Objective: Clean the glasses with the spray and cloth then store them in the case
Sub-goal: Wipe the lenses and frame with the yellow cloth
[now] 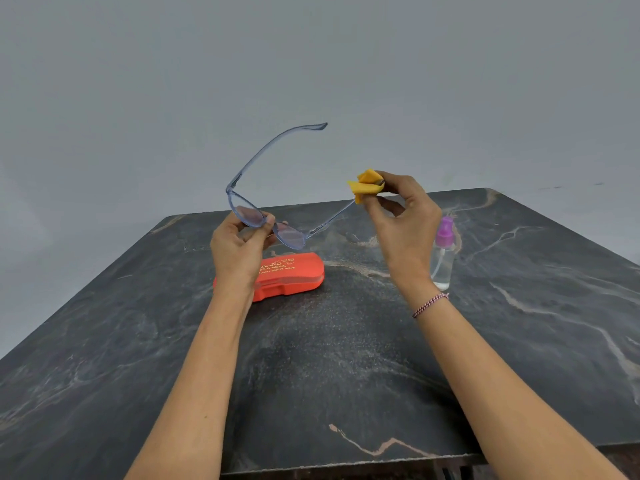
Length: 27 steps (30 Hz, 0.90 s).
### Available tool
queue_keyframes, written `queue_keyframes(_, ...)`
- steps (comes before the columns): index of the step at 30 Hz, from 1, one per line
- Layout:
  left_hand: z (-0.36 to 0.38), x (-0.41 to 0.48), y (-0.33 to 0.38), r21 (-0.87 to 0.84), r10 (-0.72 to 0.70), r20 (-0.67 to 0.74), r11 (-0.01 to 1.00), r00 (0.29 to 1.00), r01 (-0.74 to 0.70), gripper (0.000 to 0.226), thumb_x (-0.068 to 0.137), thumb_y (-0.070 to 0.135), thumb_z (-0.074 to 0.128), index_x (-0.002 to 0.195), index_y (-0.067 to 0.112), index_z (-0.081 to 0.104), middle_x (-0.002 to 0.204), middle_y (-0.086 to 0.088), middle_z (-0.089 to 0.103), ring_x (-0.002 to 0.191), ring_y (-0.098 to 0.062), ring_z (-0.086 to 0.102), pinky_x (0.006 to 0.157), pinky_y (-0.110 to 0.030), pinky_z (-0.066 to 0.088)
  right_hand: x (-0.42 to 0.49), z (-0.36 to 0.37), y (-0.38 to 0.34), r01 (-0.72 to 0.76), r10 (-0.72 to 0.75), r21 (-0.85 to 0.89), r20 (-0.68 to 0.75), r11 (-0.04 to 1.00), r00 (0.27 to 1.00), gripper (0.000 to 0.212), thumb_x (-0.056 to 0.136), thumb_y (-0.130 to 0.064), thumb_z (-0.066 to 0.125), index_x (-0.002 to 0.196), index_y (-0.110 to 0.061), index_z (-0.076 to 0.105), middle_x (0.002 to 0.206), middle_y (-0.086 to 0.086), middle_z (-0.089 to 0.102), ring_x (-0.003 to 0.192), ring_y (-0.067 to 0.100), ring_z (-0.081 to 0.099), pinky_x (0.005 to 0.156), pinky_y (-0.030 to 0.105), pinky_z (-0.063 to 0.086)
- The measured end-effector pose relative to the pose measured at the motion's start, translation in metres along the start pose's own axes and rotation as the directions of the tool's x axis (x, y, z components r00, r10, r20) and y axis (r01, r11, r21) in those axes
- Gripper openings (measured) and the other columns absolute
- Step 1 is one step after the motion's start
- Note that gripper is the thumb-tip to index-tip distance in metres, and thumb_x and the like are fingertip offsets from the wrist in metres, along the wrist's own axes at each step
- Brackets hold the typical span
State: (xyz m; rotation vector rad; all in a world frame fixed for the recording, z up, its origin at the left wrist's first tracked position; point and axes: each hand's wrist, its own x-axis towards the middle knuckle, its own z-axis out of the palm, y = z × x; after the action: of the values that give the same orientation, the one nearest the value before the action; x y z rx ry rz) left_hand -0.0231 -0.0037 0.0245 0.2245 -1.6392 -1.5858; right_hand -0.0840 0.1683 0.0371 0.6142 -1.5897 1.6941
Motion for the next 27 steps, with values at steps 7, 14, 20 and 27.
queue_keyframes(7,0.005,-0.003,-0.003,-0.094,-0.029,0.051,0.995,0.998,0.034,0.006,0.085,0.002,0.064,0.083,0.007,0.061,0.093,-0.024,0.068,0.085,-0.026,0.071,0.07,-0.025,0.057,-0.005,0.011,0.014,-0.287,0.289,-0.038,0.16,0.957,0.944,0.018,0.075,-0.014,0.076,0.092,-0.013,0.071,0.078,-0.006,0.068,0.073,-0.001,0.063,0.072,0.016,0.05)
queue_keyframes(14,0.008,-0.002,-0.006,-0.124,-0.058,0.067,0.99,0.996,0.066,0.017,0.086,0.005,0.063,0.099,-0.005,0.061,0.102,-0.029,0.065,0.092,-0.031,0.069,0.072,-0.025,0.056,-0.008,0.013,0.015,-0.349,0.339,-0.006,0.248,0.937,0.908,0.021,0.073,-0.016,0.078,0.093,-0.014,0.072,0.079,-0.006,0.07,0.079,0.007,0.065,0.078,0.023,0.053)
queue_keyframes(20,0.013,-0.008,-0.005,-0.178,-0.057,0.078,0.982,0.995,0.07,0.005,0.086,0.001,0.062,0.091,0.0,0.06,0.089,-0.017,0.065,0.077,-0.016,0.071,0.068,-0.021,0.055,-0.004,0.01,0.021,-0.385,0.36,0.105,0.196,0.917,0.912,0.018,0.075,-0.012,0.076,0.093,-0.013,0.073,0.082,-0.001,0.073,0.081,0.013,0.068,0.083,0.034,0.056)
queue_keyframes(27,0.018,-0.013,-0.006,-0.186,-0.026,0.046,0.982,0.999,0.034,0.009,0.085,0.002,0.063,0.082,0.009,0.059,0.091,-0.018,0.066,0.085,-0.025,0.071,0.072,-0.026,0.057,-0.021,0.023,0.027,-0.333,0.358,-0.132,0.308,0.934,0.881,0.02,0.075,-0.025,0.077,0.09,-0.012,0.074,0.072,-0.005,0.069,0.066,-0.002,0.06,0.066,0.013,0.048)
